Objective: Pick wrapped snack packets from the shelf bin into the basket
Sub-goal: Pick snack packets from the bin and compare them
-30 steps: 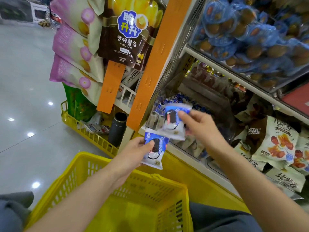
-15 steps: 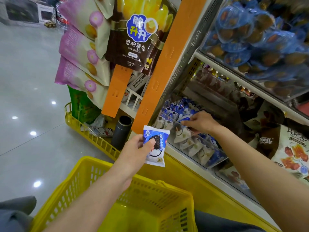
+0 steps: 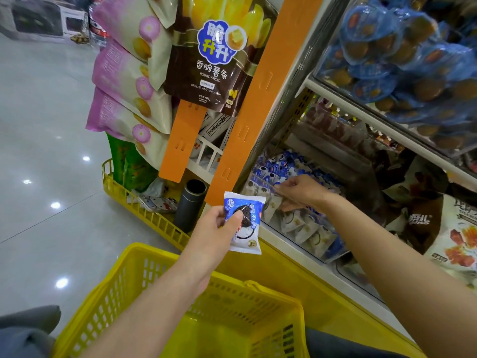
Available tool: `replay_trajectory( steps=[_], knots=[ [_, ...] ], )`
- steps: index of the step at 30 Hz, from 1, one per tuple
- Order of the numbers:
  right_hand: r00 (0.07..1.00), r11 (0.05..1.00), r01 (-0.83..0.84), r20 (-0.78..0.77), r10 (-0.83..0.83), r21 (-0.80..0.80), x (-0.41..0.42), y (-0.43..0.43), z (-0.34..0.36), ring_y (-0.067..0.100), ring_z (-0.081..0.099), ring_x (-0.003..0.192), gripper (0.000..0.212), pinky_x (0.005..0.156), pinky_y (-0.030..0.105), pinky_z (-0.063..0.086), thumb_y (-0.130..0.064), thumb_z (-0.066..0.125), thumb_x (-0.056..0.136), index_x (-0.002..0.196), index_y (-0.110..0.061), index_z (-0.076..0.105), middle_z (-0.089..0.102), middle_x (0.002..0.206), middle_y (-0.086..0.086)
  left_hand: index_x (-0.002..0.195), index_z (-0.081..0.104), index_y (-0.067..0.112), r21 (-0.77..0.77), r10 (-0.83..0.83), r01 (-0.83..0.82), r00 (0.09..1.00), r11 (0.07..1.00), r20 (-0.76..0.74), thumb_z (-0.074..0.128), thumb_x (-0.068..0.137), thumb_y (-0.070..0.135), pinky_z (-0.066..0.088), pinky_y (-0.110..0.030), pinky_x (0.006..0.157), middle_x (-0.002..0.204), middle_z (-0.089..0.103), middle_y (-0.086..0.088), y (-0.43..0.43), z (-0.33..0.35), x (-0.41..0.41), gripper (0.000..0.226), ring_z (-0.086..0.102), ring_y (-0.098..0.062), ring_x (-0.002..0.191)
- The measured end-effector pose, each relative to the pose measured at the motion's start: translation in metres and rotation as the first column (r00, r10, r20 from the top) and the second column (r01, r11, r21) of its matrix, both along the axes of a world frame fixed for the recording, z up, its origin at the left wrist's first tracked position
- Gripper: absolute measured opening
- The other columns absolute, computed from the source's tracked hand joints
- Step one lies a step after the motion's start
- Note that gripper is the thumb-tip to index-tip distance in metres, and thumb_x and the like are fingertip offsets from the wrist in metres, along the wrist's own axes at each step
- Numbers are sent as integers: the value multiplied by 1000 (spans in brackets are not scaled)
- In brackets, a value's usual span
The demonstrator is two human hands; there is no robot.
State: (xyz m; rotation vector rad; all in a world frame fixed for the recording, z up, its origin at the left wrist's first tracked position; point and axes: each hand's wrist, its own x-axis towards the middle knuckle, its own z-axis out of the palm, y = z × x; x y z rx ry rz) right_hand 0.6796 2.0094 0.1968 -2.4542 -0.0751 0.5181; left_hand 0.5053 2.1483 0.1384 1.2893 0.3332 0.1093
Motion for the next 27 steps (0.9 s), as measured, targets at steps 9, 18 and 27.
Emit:
replay_trajectory(
  steps=[9,18,27],
  knots=[
    [733,949,-298,661,161,99,-86,-5,1,2,59,80,10,68,14,50,-28,49,93,99,-28,56,63,87,-12,93,53,19,33,-8,8,1000,999,-5,52,93,26,42,-3,49,88,64,7,-8,-5,-3,7,61,8,63],
    [999,844,-43,29,33,534,-129,-14,-50,6,59,64,17,61,19,52,-9,55,90,102,2,62,64,82,9,91,47,26,142,-156,159,987,977,-32,54,91,11,46,-8,59,100,62,-1,-23,-20,-9,17,59,-2,81],
    [994,771,-103,82,66,629,-139,-17,-67,-1,59,56,21,51,14,48,-10,57,90,73,-20,63,66,60,-9,87,54,0,221,-88,91,996,971,-22,49,94,19,45,-16,49,75,60,-11,-26,-29,-7,21,59,-5,59]
  ],
)
